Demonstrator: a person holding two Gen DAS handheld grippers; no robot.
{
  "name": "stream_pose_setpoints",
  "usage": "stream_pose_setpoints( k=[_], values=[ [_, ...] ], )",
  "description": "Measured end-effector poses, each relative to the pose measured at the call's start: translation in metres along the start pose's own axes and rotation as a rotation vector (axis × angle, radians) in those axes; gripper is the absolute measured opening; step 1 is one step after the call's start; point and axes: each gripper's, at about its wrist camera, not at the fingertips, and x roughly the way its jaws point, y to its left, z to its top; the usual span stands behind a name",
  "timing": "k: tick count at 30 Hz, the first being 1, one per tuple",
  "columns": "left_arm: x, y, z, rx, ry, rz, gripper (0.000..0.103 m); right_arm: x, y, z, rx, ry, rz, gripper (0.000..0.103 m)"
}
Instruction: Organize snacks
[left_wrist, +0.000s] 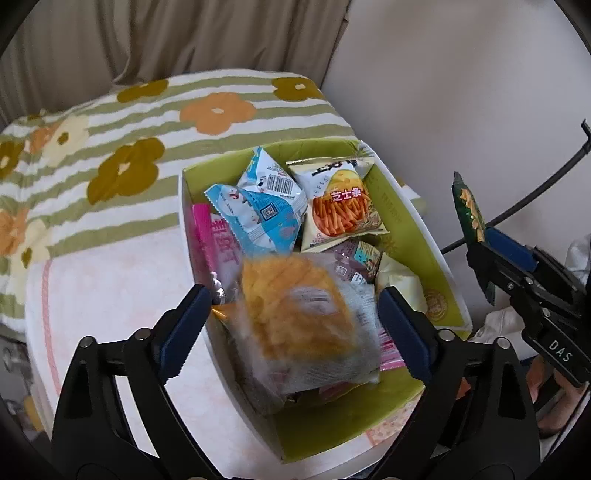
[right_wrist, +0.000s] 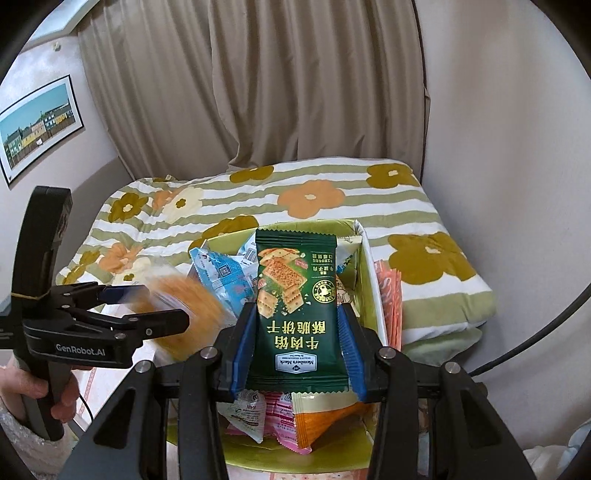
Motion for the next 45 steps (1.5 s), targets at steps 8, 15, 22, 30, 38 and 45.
stream_pose_setpoints(
  k=[8,15,22,30,38,45],
  values=[
    [-0.020,0.012,-0.013,-0.012,-0.026,0.067,0.093,0.006,-0.008,0.001,0.024,0.014,0.028,0.040],
    [-0.028,0.023,-0.013,-0.055,-0.045,0.141,0.093,0.025,-0.014,0.012,0.028,0.072,0.053,0.040],
    [-0.022,0.030,-0.016,-0.087,-0.038,0.191,0.093,0.059,-0.009,0.010,0.019,0.189,0.098,0.042],
    [-0.032,0.038,-0.043,-0.112,-0.052,0.226,0.093,0.055,-0.010,-0.001,0.059,0.196,0.058,0.094],
    [-0.093,0.038,-0.074,-0.084,-0.163,0.239,0.093,-0.019,0.032,-0.012,0.024,0.063,0.008,0.094],
    [-0.187,0.029,-0.116,-0.038,-0.339,0.273,0.093,-0.112,0.096,-0.028,-0.030,-0.126,-0.031,0.094]
  ],
)
